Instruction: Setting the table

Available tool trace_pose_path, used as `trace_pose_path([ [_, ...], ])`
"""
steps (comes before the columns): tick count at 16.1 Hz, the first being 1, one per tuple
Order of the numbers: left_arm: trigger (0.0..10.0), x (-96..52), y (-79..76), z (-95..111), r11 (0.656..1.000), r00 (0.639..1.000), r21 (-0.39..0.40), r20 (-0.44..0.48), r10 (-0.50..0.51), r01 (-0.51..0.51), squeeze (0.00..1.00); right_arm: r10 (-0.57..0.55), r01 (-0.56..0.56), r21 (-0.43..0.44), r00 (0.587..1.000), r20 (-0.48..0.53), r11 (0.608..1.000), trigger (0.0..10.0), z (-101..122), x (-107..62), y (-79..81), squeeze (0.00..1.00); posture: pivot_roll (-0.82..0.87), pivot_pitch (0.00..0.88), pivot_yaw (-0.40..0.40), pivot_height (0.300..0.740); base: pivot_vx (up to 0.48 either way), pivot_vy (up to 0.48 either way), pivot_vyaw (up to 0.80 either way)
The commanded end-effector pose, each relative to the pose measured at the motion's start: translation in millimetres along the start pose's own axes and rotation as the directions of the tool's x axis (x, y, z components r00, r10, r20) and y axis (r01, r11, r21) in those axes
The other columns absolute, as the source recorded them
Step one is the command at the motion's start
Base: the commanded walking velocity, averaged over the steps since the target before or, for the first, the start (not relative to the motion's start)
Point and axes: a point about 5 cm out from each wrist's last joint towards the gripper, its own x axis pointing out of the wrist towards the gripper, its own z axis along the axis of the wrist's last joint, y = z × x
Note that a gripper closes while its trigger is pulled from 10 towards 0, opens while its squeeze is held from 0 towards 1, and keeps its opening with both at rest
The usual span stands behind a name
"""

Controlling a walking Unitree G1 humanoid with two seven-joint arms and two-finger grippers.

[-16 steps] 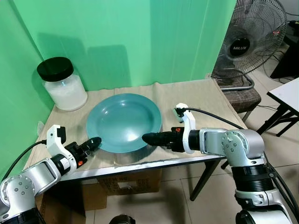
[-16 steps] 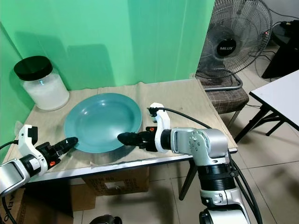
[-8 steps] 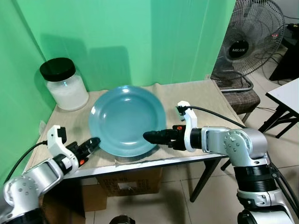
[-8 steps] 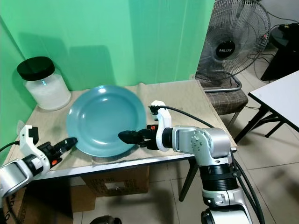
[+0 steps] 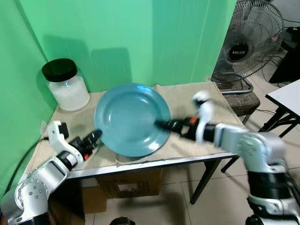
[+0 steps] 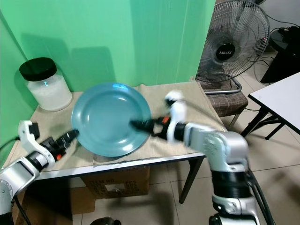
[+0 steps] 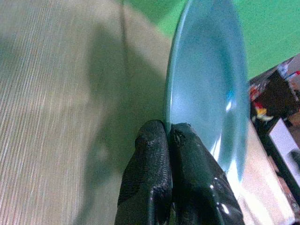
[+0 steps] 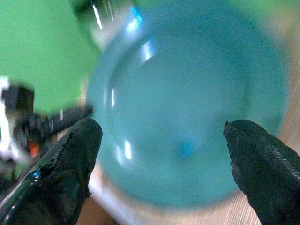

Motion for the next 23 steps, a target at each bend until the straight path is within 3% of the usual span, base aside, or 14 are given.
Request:
trace_pose_path([
  [1, 0.0, -2.5, -6.0, 7, 0.999, 0.998, 0.047, 0.053, -0.027, 0.025, 0.0, -0.01, 0.016, -0.053, 0.993, 0.113, 0.998, 10.0, 12, -6.4, 0.7, 0.0, -0.01, 0.0, 0.051, 0.74, 0.0, 0.0, 0.0],
  [2, 0.0, -2.9, -10.3, 12, 0.997, 0.994, 0.065, 0.098, -0.047, 0.04, 0.0, -0.049, 0.067, -0.078, 0.976, 0.213, 0.995, 10.0, 23, -11.6, -2.1, 0.0, -0.01, 0.0, 0.052, 0.74, 0.0, 0.0, 0.0],
  [4, 0.0, -2.5, -17.4, 20, 0.993, 0.984, 0.093, 0.158, -0.087, 0.073, 0.0, -0.106, 0.133, -0.065, 0.942, 0.319, 0.989, 10.0, 34, -17.9, -8.3, 0.0, 0.0, 0.0, 0.043, 0.74, 0.0, 0.0, 0.0],
  [6, 0.0, -2.3, -22.6, 23, 0.987, 0.976, 0.113, 0.176, -0.13, 0.111, 0.0, -0.11, 0.129, -0.027, 0.924, 0.365, 0.991, 10.0, 37, -19.8, -10.4, 0.0, 0.0, 0.0, 0.039, 0.74, 0.0, 0.0, 0.0],
  [7, 0.0, -3.1, -27.0, 27, 0.981, 0.965, 0.132, 0.202, -0.168, 0.143, 0.0, -0.068, 0.07, 0.011, 0.907, 0.416, 0.998, 10.0, 40, -20.9, -9.5, 1.0, 0.0, 0.0, 0.035, 0.74, 0.0, 0.0, 0.0],
  [10, 0.0, -7.1, -39.8, 44, 0.961, 0.916, 0.163, 0.302, -0.264, 0.223, 0.0, 0.017, -0.032, 0.024, 0.89, 0.455, 0.999, 10.0, 43, -20.5, -10.0, 1.0, 0.0, 0.0, 0.02, 0.74, 0.0, 0.0, 0.0],
  [11, 0.0, -7.1, -39.8, 44, 0.961, 0.916, 0.163, 0.302, -0.264, 0.223, 0.0, 0.017, -0.032, 0.024, 0.89, 0.455, 0.999, 10.0, 43, -20.5, -10.0, 1.0, 0.0, 0.0, 0.02, 0.74, 0.0, 0.0, 0.0],
  [14, 0.0, -14.6, -56.3, 61, 0.908, 0.836, 0.183, 0.353, -0.42, 0.378, 0.0, 0.122, -0.123, -0.022, 0.907, 0.404, 0.992, 10.0, 39, -16.6, -8.6, 1.0, 0.01, 0.0, 0.019, 0.74, 0.0, 0.0, 0.0],
  [16, 0.0, -19.3, -62.4, 68, 0.868, 0.787, 0.182, 0.367, -0.497, 0.463, 0.0, 0.114, -0.116, -0.022, 0.9, 0.42, 0.993, 10.0, 44, -16.1, -11.1, 1.0, 0.01, 0.0, 0.018, 0.74, 0.0, 0.0, 0.0],
  [19, 0.0, -23.6, -66.8, 74, 0.817, 0.733, 0.175, 0.369, -0.571, 0.549, 0.0, 0.133, -0.149, -0.001, 0.88, 0.457, 0.989, 10.0, 53, -16.4, -10.7, 1.0, 0.01, 0.0, 0.016, 0.74, 0.0, 0.0, 0.0],
  [20, 0.0, -24.5, -68.0, 76, 0.796, 0.712, 0.154, 0.372, -0.595, 0.585, 0.0, 0.204, -0.229, -0.004, 0.857, 0.473, 0.973, 10.0, 56, -18.1, -3.4, 1.0, 0.0, 0.0, 0.021, 0.74, 0.0, 0.0, 0.0],
  [23, 0.0, -24.5, -68.3, 75, 0.769, 0.694, 0.115, 0.363, -0.621, 0.628, 0.0, 0.306, -0.343, -0.012, 0.82, 0.484, 0.939, 10.0, 55, -20.4, 8.9, 1.0, 0.0, 0.0, 0.032, 0.74, 0.0, 0.0, 0.0],
])
